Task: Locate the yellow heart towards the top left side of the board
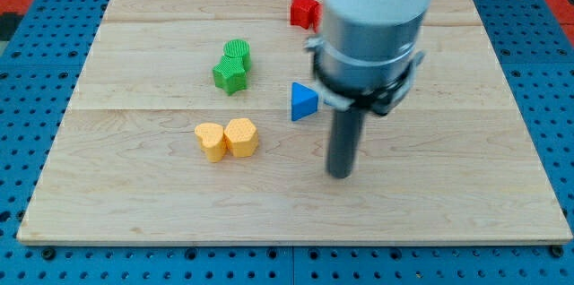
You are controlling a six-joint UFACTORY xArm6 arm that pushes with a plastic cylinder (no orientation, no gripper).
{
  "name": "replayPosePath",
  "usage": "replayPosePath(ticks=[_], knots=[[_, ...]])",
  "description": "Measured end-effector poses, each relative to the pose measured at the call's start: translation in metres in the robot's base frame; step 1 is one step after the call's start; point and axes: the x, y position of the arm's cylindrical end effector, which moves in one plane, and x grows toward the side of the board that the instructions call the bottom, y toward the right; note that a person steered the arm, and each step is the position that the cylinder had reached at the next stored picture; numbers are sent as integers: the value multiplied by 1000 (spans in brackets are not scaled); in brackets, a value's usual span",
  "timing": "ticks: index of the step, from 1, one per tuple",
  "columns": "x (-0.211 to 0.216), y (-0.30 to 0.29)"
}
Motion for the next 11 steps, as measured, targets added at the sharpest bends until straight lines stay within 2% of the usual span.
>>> replayPosePath(ticks=[1,2,3,4,5,6,9,10,11], knots=[[-16,-78],[-61,-111],[-61,-149],[-55,-148],[-61,-220],[-40,-221],[-11,-268],[-46,-299],[-95,-288]])
